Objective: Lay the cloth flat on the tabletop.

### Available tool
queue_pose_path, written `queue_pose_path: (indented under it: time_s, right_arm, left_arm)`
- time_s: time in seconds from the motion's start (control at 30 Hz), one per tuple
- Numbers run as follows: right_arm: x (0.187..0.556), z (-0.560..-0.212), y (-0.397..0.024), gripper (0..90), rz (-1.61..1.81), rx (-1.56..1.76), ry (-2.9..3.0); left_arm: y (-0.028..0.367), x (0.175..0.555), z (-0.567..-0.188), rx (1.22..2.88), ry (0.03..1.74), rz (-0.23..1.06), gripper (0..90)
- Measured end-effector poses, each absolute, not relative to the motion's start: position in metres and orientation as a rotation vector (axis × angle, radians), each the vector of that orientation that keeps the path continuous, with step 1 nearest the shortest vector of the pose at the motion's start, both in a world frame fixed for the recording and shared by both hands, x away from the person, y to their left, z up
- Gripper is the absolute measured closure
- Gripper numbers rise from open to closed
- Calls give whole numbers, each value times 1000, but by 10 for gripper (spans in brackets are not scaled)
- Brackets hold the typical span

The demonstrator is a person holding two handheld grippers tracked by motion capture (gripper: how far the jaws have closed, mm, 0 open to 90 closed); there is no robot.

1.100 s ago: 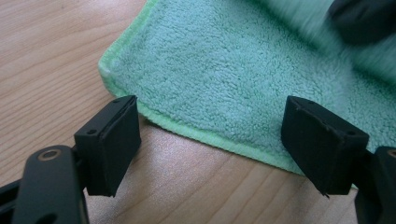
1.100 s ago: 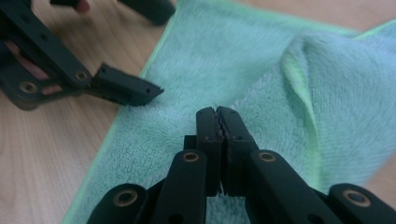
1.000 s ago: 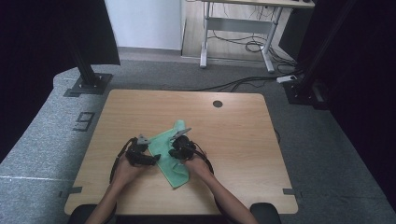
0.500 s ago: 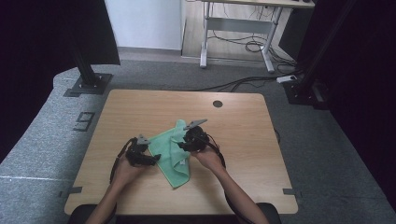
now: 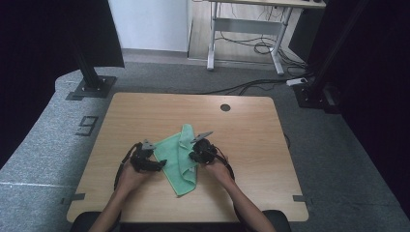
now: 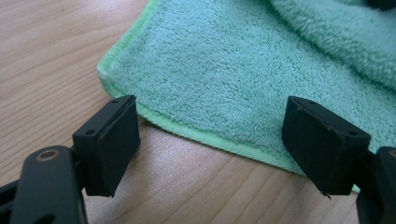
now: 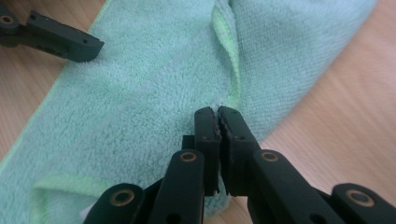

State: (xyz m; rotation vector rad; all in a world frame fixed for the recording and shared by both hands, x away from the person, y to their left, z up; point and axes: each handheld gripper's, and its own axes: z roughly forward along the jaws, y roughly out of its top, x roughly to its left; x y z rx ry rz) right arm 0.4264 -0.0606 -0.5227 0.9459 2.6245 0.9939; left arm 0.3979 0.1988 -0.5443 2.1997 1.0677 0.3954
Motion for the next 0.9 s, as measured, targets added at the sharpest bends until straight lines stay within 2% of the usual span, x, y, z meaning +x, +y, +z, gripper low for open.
queue_pose_path:
  time_s: [0.33,0.53,0.63,0.87,0.9]
  right_arm:
    - [417,-502,-119,857,1017,1030,2514]
    - [410,-507,-167,847,974,1128,2462]
    - [410,-515,-187,807,955,1183,2455]
    - [412,-514,-201,475,990,1201,2385]
    - [413,-513,-200,451,997,1188,2384]
  left_arm:
    - [199,398,-544,2200,1068,397,191]
    - [199,398,-544,2198,1069,399,190]
    - [198,398,-545,2196,1070,399,183]
    - [192,394,-534,2214,1055,439,169]
    - [191,392,-531,2206,1053,441,161]
